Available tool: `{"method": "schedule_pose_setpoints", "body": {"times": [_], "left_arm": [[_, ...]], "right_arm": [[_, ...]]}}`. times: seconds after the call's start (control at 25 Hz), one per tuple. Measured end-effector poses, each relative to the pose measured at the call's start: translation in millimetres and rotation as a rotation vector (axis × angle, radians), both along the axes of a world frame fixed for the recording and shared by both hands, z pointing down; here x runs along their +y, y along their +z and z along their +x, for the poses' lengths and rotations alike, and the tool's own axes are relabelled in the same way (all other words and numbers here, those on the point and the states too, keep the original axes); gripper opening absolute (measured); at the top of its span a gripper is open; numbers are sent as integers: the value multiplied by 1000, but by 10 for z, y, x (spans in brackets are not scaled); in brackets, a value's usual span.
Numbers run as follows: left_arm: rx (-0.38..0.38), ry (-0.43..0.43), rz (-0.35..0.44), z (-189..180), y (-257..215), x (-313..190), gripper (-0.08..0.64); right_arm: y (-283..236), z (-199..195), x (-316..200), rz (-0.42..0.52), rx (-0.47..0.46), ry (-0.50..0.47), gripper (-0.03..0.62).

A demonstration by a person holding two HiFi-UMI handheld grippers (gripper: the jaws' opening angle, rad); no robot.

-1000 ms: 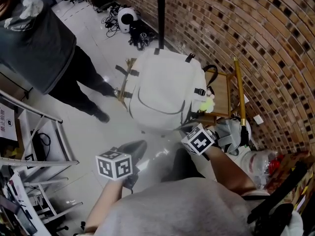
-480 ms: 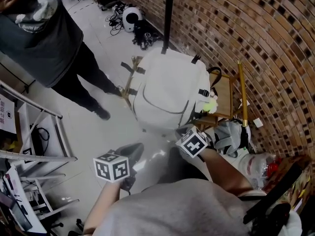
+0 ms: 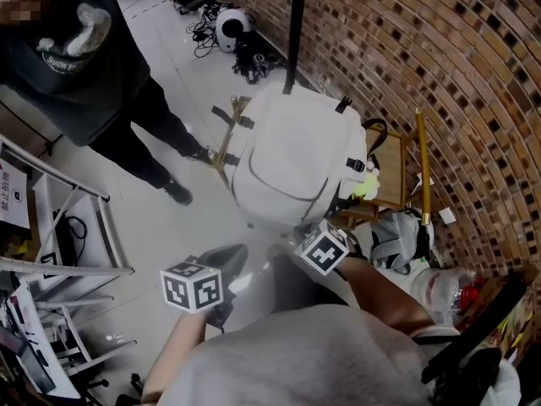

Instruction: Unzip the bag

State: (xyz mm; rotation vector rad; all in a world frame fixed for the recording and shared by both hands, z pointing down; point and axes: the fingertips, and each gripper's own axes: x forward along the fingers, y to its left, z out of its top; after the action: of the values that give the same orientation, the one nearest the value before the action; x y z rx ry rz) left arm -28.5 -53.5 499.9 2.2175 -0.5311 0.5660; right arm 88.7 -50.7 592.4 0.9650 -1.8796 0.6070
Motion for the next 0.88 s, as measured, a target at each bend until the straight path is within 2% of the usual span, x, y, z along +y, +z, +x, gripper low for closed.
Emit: {"method": "schedule_pose_setpoints", "body": {"times": [0.28,0.4,0.6,0.76,0.88], "left_arm": [[3,-27,8,-64,-34,-116,2],[7,-45,2,-108,-21,-127,2],[8,-75,-4,-185,-8,-164,2],[11,-102,-4,-239,-22,-192,2],[13,-130,-3,-315,-39,-244,2]], "right_arm": [[-70,-194,-169,4,-2,-62,5],[-46,-267,-185,-2,24,-97,5],[-78,-341,-327,1,16,-100,5],[-95,-443,-448,-12,-42,-79,4],[-121,-508,-537,-11,-35,-101,5]]}}
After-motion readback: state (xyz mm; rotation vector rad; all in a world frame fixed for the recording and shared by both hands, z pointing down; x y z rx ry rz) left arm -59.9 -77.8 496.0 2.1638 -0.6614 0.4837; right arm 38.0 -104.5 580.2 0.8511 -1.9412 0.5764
